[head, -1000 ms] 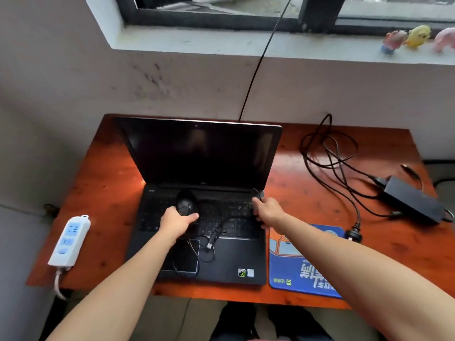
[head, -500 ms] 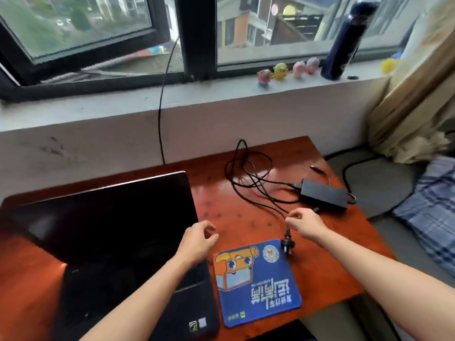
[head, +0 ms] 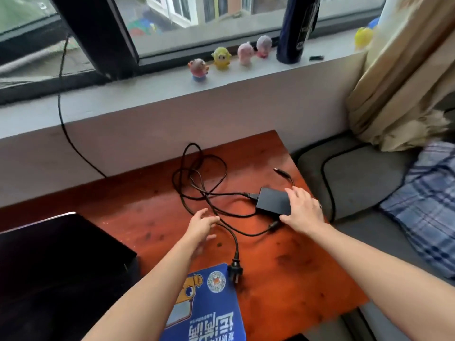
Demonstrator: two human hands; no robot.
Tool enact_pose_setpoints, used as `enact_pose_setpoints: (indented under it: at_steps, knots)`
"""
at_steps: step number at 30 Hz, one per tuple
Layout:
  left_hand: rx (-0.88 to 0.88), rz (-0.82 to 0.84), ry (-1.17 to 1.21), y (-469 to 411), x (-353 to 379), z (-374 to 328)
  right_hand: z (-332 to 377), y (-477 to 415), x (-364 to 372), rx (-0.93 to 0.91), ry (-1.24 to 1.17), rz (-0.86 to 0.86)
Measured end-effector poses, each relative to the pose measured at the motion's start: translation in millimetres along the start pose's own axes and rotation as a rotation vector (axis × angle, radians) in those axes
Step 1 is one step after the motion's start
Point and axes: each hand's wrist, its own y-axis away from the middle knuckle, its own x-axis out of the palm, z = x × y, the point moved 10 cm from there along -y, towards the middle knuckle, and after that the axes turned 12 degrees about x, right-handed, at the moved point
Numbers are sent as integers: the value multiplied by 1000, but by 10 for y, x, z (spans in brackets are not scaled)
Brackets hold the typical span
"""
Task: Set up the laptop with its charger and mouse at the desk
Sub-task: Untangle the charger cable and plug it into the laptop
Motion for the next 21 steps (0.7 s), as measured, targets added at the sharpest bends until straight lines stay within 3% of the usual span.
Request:
enact_pose_setpoints:
  at_steps: [4, 7, 10, 12, 16, 21]
  knots:
    - [-54, -74, 272, -154, 294, -185, 13, -326, 228, -59, 85, 139]
    - [21, -126, 337, -85, 276, -383, 3, -440, 224, -88, 143, 155]
    - [110, -168, 277, 29, -54, -562, -81, -548, 164, -28, -70, 256]
    - [155, -236, 155, 104, -504, -675, -113, -636, 85, 23, -246, 315]
    - [336, -502, -420, 338, -1456, -1013, -30, -777, -143, -4, -472, 420]
    - [339, -591, -699, 467, -1717, -1087, 203, -674, -362, 1, -774, 703]
